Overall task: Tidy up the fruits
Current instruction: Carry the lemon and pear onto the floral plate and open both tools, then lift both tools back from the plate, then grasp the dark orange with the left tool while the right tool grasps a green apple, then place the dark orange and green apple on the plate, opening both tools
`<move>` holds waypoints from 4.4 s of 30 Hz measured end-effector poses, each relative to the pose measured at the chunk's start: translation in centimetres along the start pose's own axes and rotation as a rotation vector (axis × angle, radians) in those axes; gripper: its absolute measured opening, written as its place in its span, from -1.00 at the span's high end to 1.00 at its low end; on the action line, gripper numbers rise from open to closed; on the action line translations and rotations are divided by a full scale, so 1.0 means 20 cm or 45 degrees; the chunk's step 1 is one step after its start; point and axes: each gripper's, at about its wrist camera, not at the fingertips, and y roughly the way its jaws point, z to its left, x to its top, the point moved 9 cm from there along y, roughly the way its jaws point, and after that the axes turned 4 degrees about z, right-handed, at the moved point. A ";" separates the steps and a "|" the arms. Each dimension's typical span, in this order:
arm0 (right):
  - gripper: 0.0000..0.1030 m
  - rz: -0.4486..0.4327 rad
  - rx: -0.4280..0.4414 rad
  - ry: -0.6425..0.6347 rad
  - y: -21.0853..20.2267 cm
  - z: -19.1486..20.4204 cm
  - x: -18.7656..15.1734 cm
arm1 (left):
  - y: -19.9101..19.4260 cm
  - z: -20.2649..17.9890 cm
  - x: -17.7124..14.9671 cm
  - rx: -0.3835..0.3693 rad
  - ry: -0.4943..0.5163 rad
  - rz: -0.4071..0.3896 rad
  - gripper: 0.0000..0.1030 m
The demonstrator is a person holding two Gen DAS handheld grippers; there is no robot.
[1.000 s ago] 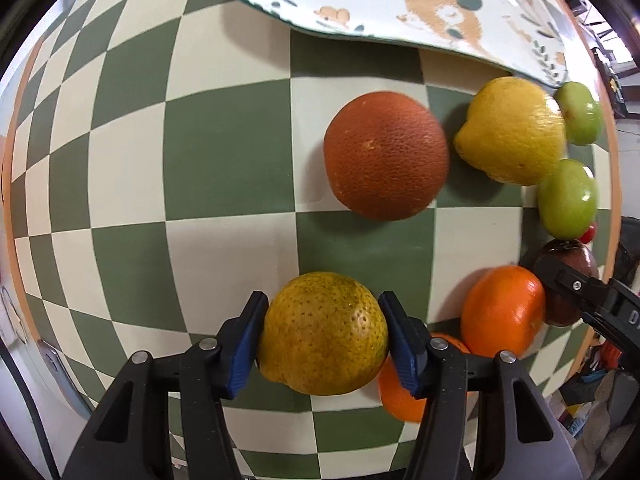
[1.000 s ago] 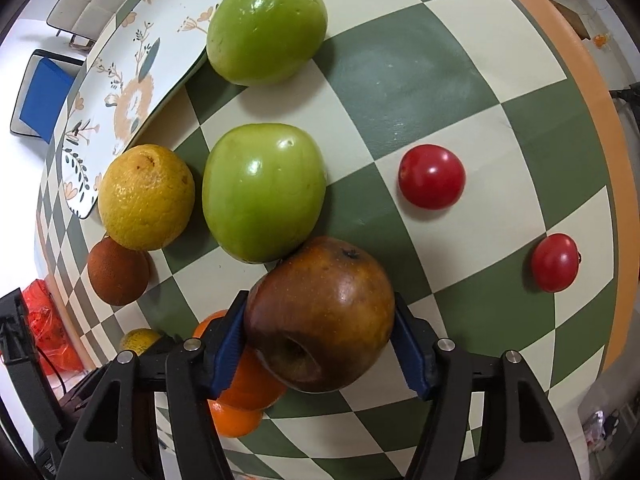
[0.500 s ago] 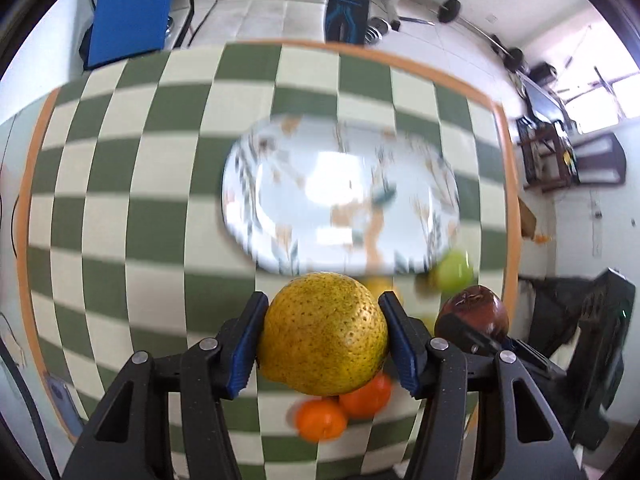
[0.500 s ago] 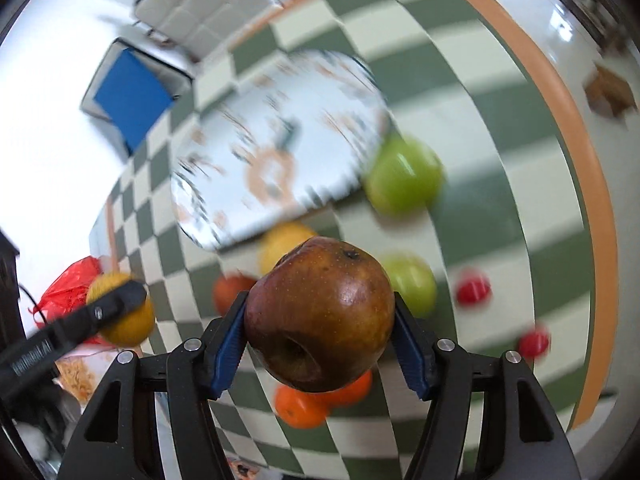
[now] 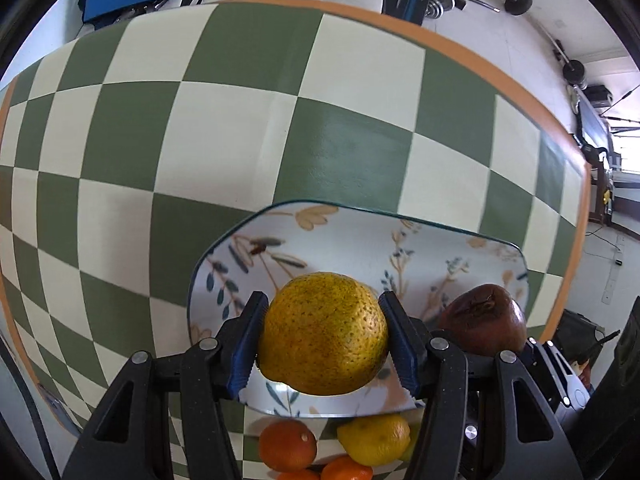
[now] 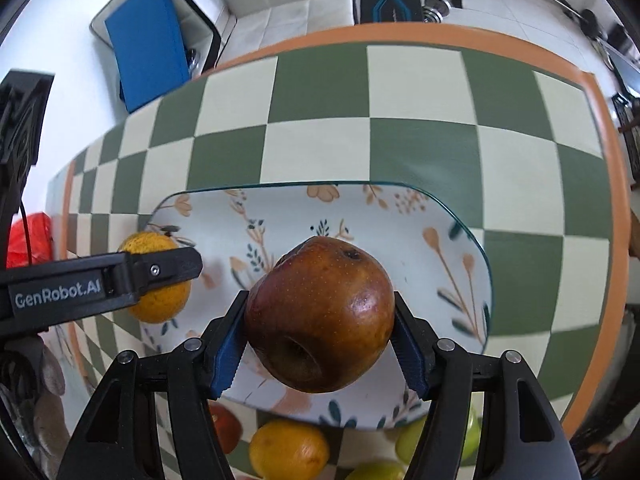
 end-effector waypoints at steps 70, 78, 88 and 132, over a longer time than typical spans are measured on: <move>-0.81 -0.449 -0.124 0.141 -1.09 0.04 -0.96 | -0.75 0.01 -0.94 0.289 0.194 -0.691 -1.00; -0.81 -0.109 -0.008 0.322 -0.44 -0.19 -0.98 | -0.25 0.14 -0.81 0.343 0.113 -0.401 -1.00; -0.37 0.061 0.045 0.413 -0.04 -0.30 -1.01 | 0.17 0.12 -0.69 0.187 0.088 -0.134 -0.95; -0.13 -0.015 0.096 0.224 -0.21 -0.03 -0.82 | -0.14 0.01 -0.82 -0.025 0.181 -0.284 0.03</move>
